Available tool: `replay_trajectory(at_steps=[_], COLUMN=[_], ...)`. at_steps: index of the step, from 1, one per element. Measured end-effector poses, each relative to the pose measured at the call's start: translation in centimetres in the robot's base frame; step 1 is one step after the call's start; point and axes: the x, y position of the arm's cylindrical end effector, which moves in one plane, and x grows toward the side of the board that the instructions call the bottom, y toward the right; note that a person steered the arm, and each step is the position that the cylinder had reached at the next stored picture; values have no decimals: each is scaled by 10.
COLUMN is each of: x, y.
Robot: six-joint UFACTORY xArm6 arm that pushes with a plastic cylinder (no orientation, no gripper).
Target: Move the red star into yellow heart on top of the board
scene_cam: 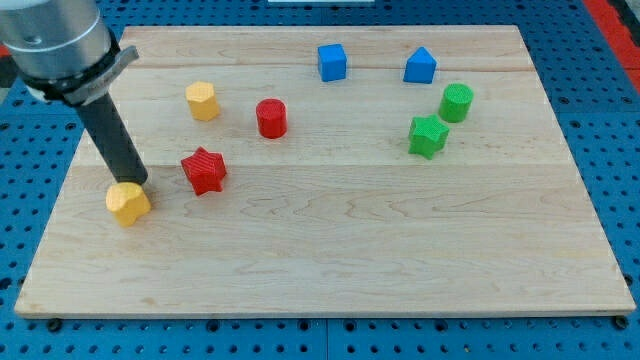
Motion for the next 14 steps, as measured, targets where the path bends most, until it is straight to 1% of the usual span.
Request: replay_trajectory(at_steps=[1, 2, 3, 4, 5, 6, 7, 8, 9, 10, 11, 12, 13, 14], x=[29, 31, 17, -21, -21, -11, -18, -37, -36, -35, -63, -67, -55, -29], y=[14, 91, 137, 149, 118, 84, 71, 52, 9, -22, -24, -51, -66, -61])
